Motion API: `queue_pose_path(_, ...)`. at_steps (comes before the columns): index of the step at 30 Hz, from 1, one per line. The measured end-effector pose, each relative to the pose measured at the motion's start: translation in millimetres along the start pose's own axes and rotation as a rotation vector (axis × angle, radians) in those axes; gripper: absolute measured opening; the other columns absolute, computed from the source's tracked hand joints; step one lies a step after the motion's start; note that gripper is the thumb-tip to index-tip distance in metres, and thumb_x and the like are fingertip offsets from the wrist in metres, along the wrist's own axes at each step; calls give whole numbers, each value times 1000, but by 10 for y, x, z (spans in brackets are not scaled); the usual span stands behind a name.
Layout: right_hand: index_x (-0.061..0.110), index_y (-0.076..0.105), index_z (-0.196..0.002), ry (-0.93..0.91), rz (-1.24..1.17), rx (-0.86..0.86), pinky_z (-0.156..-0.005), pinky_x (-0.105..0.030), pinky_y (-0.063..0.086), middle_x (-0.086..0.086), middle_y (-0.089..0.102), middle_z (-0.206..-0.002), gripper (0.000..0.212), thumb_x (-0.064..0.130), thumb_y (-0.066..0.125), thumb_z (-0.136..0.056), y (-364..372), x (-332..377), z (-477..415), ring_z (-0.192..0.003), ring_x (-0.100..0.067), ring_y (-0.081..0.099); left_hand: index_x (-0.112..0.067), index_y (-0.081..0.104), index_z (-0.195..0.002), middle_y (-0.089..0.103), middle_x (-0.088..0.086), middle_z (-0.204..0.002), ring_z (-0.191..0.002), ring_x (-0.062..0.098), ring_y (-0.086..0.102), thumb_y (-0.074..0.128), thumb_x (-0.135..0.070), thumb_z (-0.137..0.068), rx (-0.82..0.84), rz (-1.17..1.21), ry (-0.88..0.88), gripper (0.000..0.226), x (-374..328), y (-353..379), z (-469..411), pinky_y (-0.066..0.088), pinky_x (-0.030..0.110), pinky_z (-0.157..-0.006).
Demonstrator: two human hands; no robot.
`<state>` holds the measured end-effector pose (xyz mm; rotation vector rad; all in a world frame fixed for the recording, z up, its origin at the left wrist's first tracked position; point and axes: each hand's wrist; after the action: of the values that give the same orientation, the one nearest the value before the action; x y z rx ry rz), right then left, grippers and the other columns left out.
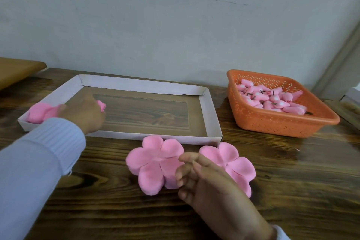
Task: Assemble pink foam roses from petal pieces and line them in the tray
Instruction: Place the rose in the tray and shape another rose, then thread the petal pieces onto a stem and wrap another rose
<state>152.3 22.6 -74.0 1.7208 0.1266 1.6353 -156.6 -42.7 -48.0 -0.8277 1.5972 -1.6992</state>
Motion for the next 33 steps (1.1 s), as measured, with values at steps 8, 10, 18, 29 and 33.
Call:
queue_pose_path(8,17,72,-93,14,-28,7,-64,-26,45,-10,63,-79,24,25,70,-70,-7,30,24,-71,-16,61,-16,54,-92,48,1,-76,-81,19,47,46,-37,-96,-67,0,-112,23,-27,-35,64,36,39,-88)
queue_pose_path(10,16,72,-92,17,-23,-1,-65,-26,45,-10,63,-79,19,21,68,-74,-3,35,29,-71,-16,61,-15,52,-92,50,3,-79,-83,21,47,49,-37,-95,-124,-13,-114,22,-36,-64,96,37,41,-95)
queue_pose_path(18,14,68,-94,22,-1,-47,-65,-27,43,-10,62,-78,20,19,60,-77,15,56,34,-69,-15,58,-17,60,-92,57,4,-82,-84,20,52,50,-36,-95,-179,-124,-126,22,-5,-115,197,37,41,-96)
queue_pose_path(29,14,69,-94,-2,12,-48,-65,-27,44,-10,62,-78,20,17,59,-77,24,67,55,-68,-15,58,-16,53,-110,60,10,-110,-105,33,54,52,-50,-88,-439,252,91,41,-551,-418,570,38,40,-80)
queue_pose_path(33,10,67,-96,-51,50,-100,-67,-27,44,-10,61,-76,23,14,58,-76,40,76,69,-67,-16,55,-24,56,-80,59,-10,-68,-67,6,55,56,-38,-84,-537,857,337,14,-984,-353,1151,39,27,-57)
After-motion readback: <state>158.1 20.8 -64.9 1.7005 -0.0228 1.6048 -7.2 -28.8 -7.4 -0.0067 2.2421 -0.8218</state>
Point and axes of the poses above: each hand's wrist, its own z-axis away from the middle knuckle, its own y-axis out of the palm, x = y × z
